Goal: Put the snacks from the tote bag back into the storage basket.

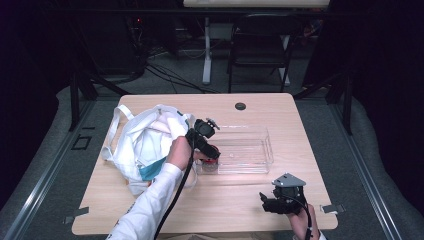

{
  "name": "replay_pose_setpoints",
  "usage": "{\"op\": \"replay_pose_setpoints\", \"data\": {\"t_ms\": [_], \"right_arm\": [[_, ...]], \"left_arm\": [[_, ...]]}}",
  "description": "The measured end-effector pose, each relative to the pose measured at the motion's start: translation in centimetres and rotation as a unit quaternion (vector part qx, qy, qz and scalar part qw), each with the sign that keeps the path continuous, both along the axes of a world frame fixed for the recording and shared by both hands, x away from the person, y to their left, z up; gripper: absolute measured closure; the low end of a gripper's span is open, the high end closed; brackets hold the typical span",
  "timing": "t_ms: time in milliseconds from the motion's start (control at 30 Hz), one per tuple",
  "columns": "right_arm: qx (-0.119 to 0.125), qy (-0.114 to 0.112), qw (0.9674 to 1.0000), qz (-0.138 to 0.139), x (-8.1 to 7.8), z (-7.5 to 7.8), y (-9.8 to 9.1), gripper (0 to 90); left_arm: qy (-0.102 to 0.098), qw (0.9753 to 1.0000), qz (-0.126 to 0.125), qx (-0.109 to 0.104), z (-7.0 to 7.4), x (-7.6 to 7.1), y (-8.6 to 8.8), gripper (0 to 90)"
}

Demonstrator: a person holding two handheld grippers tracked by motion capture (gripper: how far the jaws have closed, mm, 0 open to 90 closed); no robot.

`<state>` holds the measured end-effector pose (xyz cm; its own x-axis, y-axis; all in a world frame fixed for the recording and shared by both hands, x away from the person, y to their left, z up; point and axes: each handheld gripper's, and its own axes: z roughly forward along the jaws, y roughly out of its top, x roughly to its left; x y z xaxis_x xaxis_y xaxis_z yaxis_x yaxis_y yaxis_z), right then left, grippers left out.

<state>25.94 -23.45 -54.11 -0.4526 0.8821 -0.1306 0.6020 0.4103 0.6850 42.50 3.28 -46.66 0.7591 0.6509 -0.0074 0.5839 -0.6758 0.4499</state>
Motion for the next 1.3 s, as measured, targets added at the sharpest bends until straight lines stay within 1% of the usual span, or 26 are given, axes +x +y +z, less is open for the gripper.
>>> {"op": "replay_pose_setpoints", "data": {"t_ms": [200,367,400,467,500,567,667,767,967,1033,1100,1233,1300], "right_arm": [[-0.002,0.001,1.0000,0.000,0.0,0.0,0.0,13.9],[-0.003,0.003,1.0000,-0.002,0.0,0.0,0.0,13.9],[-0.003,0.003,1.0000,-0.002,0.0,0.0,0.0,13.9],[-0.004,0.003,1.0000,-0.001,0.0,0.0,0.0,13.9],[-0.002,0.002,1.0000,-0.002,0.0,0.0,0.0,13.9],[-0.002,0.003,1.0000,-0.002,0.0,0.0,0.0,13.9],[-0.002,0.001,1.0000,-0.002,0.0,0.0,0.0,13.9],[-0.004,0.001,1.0000,-0.002,0.0,0.0,0.0,13.9],[-0.005,0.001,1.0000,-0.004,0.0,0.0,0.1,13.9],[-0.005,0.001,1.0000,-0.003,0.0,0.0,0.1,13.9],[-0.001,0.000,1.0000,-0.004,0.0,0.0,0.1,14.0],[-0.004,0.000,1.0000,-0.004,0.0,0.0,0.1,13.9],[-0.005,0.000,1.0000,-0.005,0.0,0.0,0.1,13.9]], "left_arm": [[-0.008,0.9999,0.003,-0.010,1.4,-0.2,0.9,14.1],[-0.022,0.9996,0.013,-0.012,2.5,-0.4,2.4,10.9],[-0.022,0.9996,0.015,-0.012,2.8,-0.5,2.8,10.2],[-0.029,0.9993,0.019,-0.012,3.3,-0.6,3.5,9.3],[-0.029,0.9994,0.018,-0.011,3.5,-0.6,3.9,8.7],[-0.037,0.9989,0.025,-0.011,4.0,-0.8,4.6,8.0],[-0.042,0.9985,0.031,-0.016,4.6,-1.2,5.8,6.5],[-0.050,0.9979,0.040,-0.012,5.1,-1.7,7.2,5.2],[-0.056,0.9964,0.062,-0.015,5.5,-2.4,10.0,3.4],[-0.058,0.9957,0.070,-0.014,5.4,-2.6,11.0,2.6],[-0.064,0.9946,0.080,-0.015,5.4,-2.9,11.9,2.1],[-0.064,0.9933,0.095,-0.015,5.2,-3.6,13.7,1.2],[-0.068,0.9924,0.102,-0.014,5.0,-4.0,14.6,0.8]]}}
